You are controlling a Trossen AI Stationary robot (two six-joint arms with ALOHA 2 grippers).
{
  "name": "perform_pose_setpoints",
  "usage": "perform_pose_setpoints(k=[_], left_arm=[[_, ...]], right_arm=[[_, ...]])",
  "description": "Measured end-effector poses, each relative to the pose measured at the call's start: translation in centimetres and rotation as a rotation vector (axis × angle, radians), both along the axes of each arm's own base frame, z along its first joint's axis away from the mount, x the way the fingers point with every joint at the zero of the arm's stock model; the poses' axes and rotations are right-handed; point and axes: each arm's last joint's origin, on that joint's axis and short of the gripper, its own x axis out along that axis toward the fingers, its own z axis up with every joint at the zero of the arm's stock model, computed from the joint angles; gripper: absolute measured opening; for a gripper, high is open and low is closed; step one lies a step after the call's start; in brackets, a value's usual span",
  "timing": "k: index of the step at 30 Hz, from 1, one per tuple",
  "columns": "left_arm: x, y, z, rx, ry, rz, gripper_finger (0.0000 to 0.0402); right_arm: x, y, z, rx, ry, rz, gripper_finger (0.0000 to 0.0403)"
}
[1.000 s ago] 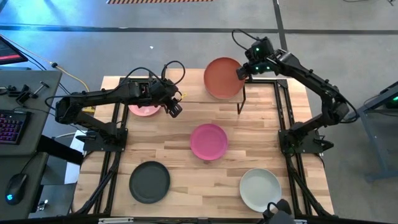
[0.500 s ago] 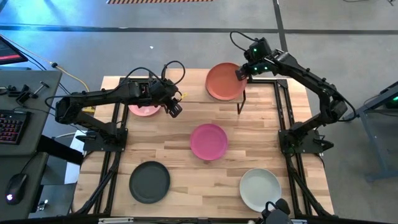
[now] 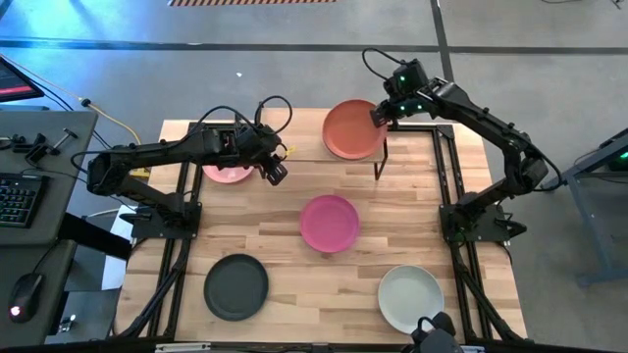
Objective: Place and stack plates onto a shelf
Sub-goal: Stack the orange plate on top of the gray plate on the shelf, then put the light pink plate on the shelf
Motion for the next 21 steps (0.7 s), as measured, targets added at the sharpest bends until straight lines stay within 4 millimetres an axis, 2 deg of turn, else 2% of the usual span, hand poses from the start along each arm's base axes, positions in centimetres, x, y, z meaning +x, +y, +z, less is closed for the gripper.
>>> perform_pose_setpoints(k=[10, 21], left_arm=[[0.0, 0.0, 0.0, 0.0, 0.0, 0.0, 0.0147], [0.0, 0.0, 0.0, 0.0, 0.0, 0.0, 0.0147]], right_arm=[[0.1, -0.2, 0.2, -0.028, -0.008, -0.007, 0.0103], [-0.4, 0.4, 1.5, -0.073, -0.062, -0.002, 0.0114]])
